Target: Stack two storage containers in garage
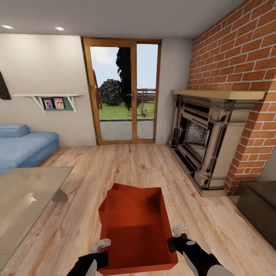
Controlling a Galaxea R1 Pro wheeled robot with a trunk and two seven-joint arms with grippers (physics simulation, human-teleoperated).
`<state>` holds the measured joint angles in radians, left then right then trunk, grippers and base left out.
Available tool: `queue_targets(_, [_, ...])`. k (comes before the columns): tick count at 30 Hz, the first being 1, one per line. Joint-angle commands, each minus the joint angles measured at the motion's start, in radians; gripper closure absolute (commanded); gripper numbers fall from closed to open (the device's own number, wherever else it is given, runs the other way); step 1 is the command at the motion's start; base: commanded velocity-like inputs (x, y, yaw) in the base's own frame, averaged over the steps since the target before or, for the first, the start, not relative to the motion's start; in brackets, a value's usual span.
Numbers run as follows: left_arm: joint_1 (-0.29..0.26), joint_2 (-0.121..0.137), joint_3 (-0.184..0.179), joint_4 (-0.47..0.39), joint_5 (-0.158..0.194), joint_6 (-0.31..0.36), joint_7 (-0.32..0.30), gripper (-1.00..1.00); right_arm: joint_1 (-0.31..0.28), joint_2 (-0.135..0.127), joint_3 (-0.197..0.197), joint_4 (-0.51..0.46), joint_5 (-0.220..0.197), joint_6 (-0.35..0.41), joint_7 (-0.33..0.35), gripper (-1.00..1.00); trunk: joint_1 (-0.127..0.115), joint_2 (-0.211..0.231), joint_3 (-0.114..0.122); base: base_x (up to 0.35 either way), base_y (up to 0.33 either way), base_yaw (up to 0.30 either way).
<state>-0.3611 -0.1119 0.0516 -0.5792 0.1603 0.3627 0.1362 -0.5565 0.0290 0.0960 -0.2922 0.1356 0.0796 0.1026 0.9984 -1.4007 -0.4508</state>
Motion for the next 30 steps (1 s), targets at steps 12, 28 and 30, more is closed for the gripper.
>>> queue_targets(12, [0.000,-0.005,-0.044,-0.004,0.027,0.002,0.008,1.00,0.000,0.060,-0.022,0.000,0.010,0.006,0.002,1.00,-0.046,0.084,0.029,0.000,0.000,0.000])
queue_targets(28, [0.000,-0.005,-0.044,-0.004,0.027,0.002,0.008,1.00,0.000,0.060,-0.022,0.000,0.009,0.006,-0.008,1.00,-0.108,0.196,0.080,0.000,0.000,0.000])
queue_targets(30, [0.000,-0.005,-0.044,-0.004,0.027,0.002,0.008,1.00,0.000,0.060,-0.022,0.001,0.009,0.006,-0.008,1.00,-0.115,0.210,0.086,0.000,0.000,0.000])
